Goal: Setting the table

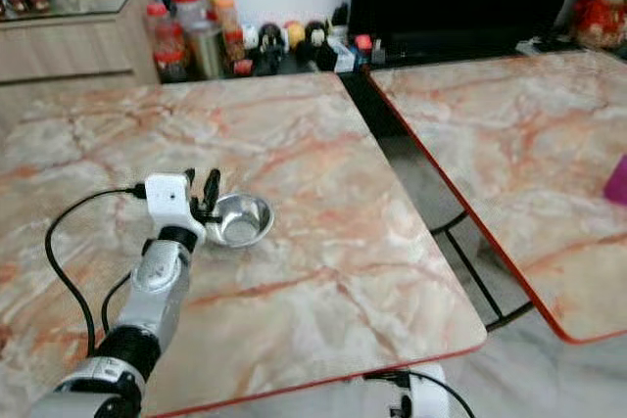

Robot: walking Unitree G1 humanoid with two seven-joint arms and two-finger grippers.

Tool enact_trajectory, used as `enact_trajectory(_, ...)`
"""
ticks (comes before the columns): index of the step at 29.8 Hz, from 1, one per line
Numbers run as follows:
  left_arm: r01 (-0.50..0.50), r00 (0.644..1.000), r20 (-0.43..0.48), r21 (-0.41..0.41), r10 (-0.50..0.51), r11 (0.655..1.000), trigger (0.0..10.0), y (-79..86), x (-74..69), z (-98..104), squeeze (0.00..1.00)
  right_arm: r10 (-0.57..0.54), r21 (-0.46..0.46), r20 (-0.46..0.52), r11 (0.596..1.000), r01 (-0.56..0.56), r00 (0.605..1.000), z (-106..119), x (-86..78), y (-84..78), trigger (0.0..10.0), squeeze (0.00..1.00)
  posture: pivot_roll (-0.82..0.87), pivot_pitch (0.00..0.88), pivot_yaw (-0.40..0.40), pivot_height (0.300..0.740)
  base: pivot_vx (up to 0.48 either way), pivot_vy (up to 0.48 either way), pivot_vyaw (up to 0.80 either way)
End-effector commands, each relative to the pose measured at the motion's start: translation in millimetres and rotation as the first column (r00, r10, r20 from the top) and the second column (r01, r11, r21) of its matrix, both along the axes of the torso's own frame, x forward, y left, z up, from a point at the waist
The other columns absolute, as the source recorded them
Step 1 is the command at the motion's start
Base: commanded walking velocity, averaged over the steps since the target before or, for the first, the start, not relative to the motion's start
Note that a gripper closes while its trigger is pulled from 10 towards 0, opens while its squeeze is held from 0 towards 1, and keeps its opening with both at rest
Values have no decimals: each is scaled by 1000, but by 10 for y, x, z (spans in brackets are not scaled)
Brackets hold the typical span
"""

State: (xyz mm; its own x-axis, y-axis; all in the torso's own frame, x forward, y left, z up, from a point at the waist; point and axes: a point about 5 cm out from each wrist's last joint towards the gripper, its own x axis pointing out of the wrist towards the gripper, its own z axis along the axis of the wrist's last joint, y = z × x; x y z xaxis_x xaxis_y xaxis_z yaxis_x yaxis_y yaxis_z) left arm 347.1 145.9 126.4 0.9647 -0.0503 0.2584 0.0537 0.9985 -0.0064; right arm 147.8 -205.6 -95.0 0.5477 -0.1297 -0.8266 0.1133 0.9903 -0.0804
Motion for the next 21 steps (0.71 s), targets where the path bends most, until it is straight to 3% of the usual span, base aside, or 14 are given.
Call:
enact_trajectory(1, -17, 1000, -5, -19, 17, 1000, 10000, 58, 3, 10, 0, -48, 19, -24, 999, 48, 999, -45, -106, 34, 10000, 0, -6, 0, -16, 740, 0, 0, 0)
enact_trajectory(4, -5, 1000, -10, -28, 4, 1000, 10000, 38, 12, 19, 0, -60, 15, -48, 998, 61, 997, -75, -206, 16, 10000, 0, -17, 0, -8, 740, 0, 0, 0)
enact_trajectory(7, 18, 999, -28, -92, -21, 996, 10000, -2, 59, 70, 0, -82, 16, -53, 996, 83, 995, -86, -253, 2, 10000, 0, -22, 0, -3, 740, 0, 0, 0)
enact_trajectory(11, 56, 995, -76, -168, -70, 984, 10000, -43, 132, 141, 0, -89, 13, -47, 996, 90, 995, -80, -238, -9, 10000, 0, -21, 0, -3, 740, 0, 0, 0)
enact_trajectory(12, 56, 995, -76, -168, -70, 984, 10000, -43, 132, 141, 0, -89, 13, -47, 996, 90, 995, -80, -238, -9, 10000, 0, -21, 0, -3, 740, 0, 0, 0)
enact_trajectory(15, 116, 970, -192, -170, -148, 979, 10000, -90, 206, 179, 0, -86, 12, -26, 996, 86, 996, -46, -143, -28, 10000, 0, -16, 0, -5, 740, 0, 0, 0)
enact_trajectory(17, 116, 968, -204, -164, -149, 980, 10000, -89, 211, 180, 0, -84, 13, -24, 996, 84, 996, -44, -136, -27, 10000, 0, -16, 0, -5, 740, 0, 0, 0)
enact_trajectory(18, 125, 965, -209, -175, -161, 977, 10000, -93, 212, 191, 361, -85, 13, -22, 996, 85, 996, -42, -131, -26, 10000, 0, -10, 0, -8, 740, 0, 0, 0)
enact_trajectory(19, 138, 959, -220, -195, -181, 971, 10000, -106, 211, 197, 1000, -86, 14, -21, 996, 86, 996, -41, -125, -25, 10000, 0, -10, 0, -8, 740, 0, 0, 0)
enact_trajectory(21, 176, 933, -283, -183, -223, 967, 10000, -159, 199, 171, 1000, -84, 14, -19, 996, 84, 996, -36, -107, -24, 10000, 0, -7, 0, -10, 740, 0, 0, 0)
